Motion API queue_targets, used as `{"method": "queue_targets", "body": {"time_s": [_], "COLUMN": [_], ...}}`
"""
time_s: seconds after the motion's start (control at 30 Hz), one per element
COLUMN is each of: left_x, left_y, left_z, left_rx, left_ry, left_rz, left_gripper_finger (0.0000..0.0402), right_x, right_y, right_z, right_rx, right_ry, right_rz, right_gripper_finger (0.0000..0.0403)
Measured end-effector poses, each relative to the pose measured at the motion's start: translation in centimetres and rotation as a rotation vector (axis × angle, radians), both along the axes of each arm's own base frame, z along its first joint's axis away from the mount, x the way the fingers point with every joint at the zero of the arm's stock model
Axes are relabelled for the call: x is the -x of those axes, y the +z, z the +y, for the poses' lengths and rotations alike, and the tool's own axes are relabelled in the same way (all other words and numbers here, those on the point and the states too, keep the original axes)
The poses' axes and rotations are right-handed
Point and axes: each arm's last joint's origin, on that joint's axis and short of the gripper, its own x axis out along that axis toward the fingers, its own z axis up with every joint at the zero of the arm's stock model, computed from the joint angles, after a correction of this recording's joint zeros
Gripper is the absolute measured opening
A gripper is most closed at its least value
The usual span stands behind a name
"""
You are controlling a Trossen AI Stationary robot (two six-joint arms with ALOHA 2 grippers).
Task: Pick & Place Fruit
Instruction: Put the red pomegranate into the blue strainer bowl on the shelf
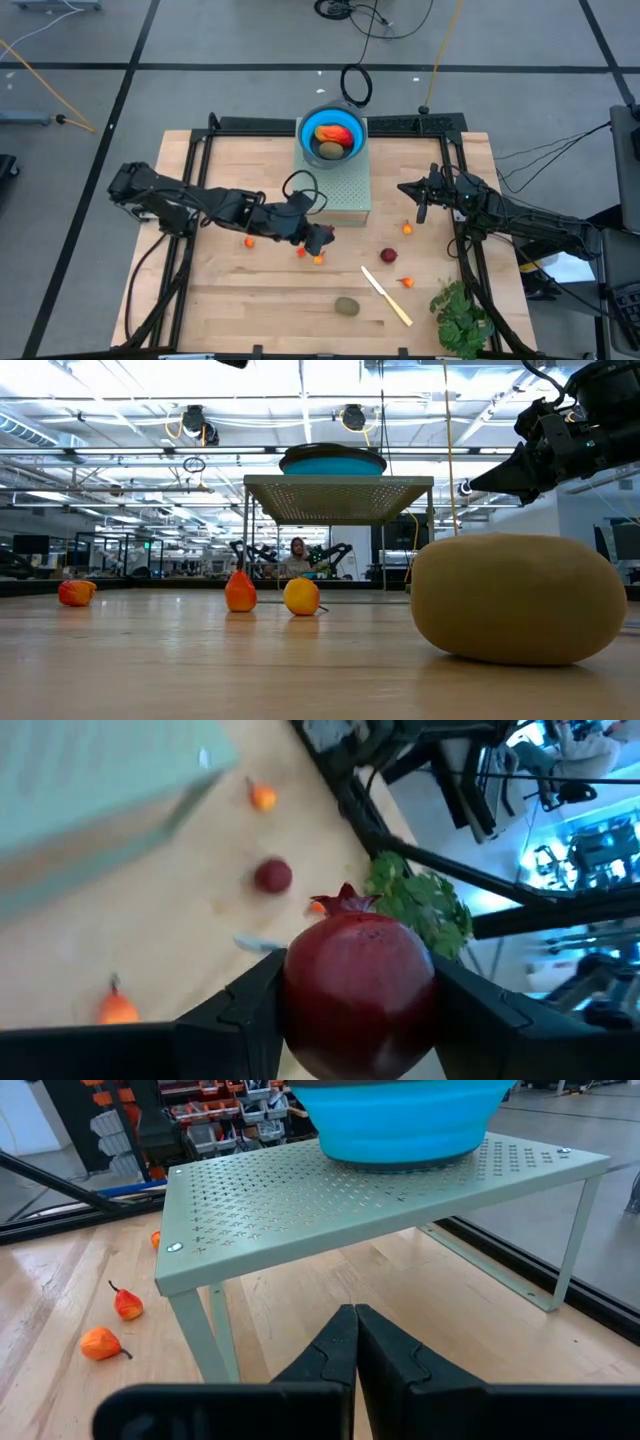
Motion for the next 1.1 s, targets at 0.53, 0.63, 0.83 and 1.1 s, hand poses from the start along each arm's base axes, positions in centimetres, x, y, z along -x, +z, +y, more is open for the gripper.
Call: {"method": "queue_targets", "body": {"time_s": [0.53, 0.63, 0.83, 1.1], "left_x": [-1.0, -1.1, -1.4, -1.0], "left_y": [0.1, 0.3, 0.9, 1.4], "left_z": [6.9, 8.2, 11.0, 15.3], "left_rx": [-0.587, -0.71, -0.889, -0.987], "left_ry": [-0.113, -0.125, -0.13, -0.093], "left_rz": [0.055, 0.066, 0.065, 0.076], "left_gripper_finger": [0.02, 0.02, 0.02, 0.02], "right_x": [0.0, 0.0, 0.0, 0.0], "right_y": [0.0, 0.0, 0.0, 0.0], "right_z": [0.0, 0.0, 0.0, 0.0], "right_rx": [0.0, 0.0, 0.0, 0.0], "right_ry": [0.0, 0.0, 0.0, 0.0], "right_rz": [0.0, 0.0, 0.0, 0.0], "right_gripper_finger": [0.0, 0.0, 0.0, 0.0]}}
